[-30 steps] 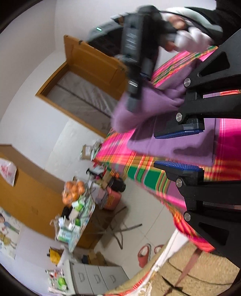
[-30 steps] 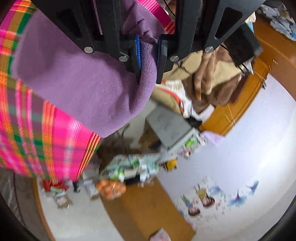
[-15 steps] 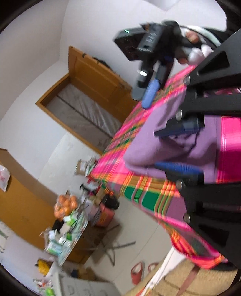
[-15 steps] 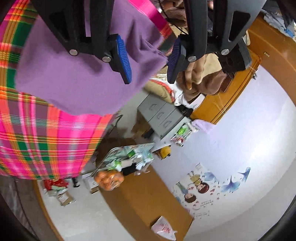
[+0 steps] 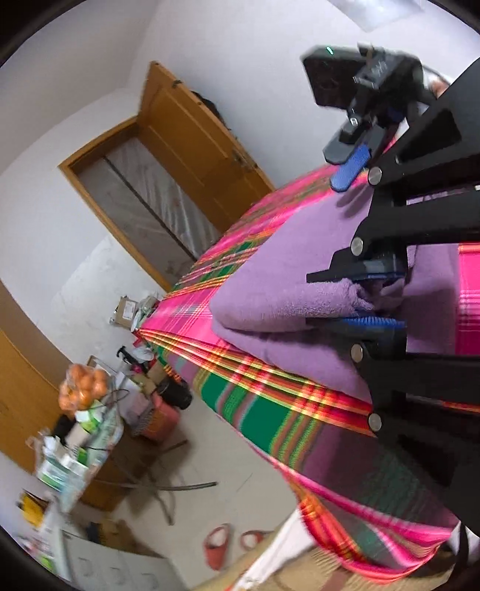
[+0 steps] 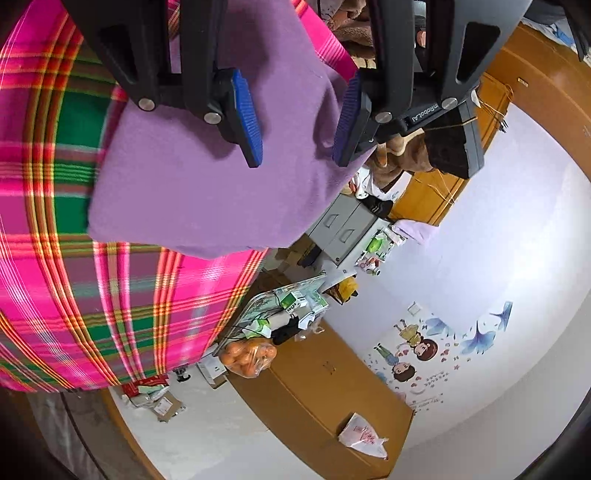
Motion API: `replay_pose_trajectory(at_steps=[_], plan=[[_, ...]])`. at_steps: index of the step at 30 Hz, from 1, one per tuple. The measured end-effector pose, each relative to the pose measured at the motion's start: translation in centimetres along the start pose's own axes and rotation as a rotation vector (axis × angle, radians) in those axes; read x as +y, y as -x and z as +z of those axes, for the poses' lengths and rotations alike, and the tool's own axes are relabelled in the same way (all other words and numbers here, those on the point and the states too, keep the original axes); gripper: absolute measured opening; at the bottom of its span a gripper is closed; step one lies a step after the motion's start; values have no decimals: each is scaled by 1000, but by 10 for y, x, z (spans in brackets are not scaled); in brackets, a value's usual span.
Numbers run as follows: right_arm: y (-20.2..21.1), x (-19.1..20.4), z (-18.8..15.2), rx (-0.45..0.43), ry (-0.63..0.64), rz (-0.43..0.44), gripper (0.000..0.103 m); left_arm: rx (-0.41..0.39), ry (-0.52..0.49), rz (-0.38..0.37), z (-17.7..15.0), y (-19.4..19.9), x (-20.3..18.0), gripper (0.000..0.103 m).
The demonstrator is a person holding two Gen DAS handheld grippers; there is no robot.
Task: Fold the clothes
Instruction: 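Lay the folded part down with the right gripper and release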
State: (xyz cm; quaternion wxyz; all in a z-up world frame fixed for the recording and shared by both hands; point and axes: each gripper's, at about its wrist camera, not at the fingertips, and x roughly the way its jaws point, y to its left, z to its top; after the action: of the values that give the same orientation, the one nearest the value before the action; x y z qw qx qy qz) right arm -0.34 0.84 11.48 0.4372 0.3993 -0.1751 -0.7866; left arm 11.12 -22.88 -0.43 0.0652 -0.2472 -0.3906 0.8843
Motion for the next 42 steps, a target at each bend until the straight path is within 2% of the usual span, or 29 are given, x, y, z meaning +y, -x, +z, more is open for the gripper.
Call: replay_pose_trajectory(at_steps=[2,4,6,8,11,16,18,22,25,28,30,32,34,36,42], plan=[[2,-2,-2,-4,-3,4,41,6,68,-115,-2,11,6,12],[2,-4,-4,-6,1,4,41,-1,80,-153,-5,19,11,12],[2,-6,-6,-5,2,1,41,18,88,-123,-9,15,25,12],[-2,-10,-7,6,-8,-2,41,59,100,-55,-13,3,39,12],[-5,-9,-10,2,10,-6,41,35,-16,-11,-16,8,20,12],[-3,-3,-16,-20,88,-62,41,-53,-112,49,-12,37,8,21],[-5,0,-19,-30,130,-90,41,-95,-142,75,-8,49,3,21],[-4,11,-22,-65,200,-150,41,-136,-208,76,9,56,-12,21],[-2,20,-23,-97,264,-212,41,-75,-290,58,20,26,-29,24],[-6,16,-30,-80,290,-256,41,1,-343,78,7,2,-30,24],[-11,12,-40,-60,308,-267,40,24,-351,135,-4,-10,-14,23],[-11,15,-45,-70,346,-284,39,-13,-358,95,-14,-7,-2,23],[-14,17,-46,-62,363,-305,39,-37,-368,88,-20,-2,3,23],[-14,18,-44,-56,362,-319,39,-29,-358,90,-18,3,3,23],[-2,18,-20,-111,352,-339,39,-52,-482,120,14,8,-34,24]])
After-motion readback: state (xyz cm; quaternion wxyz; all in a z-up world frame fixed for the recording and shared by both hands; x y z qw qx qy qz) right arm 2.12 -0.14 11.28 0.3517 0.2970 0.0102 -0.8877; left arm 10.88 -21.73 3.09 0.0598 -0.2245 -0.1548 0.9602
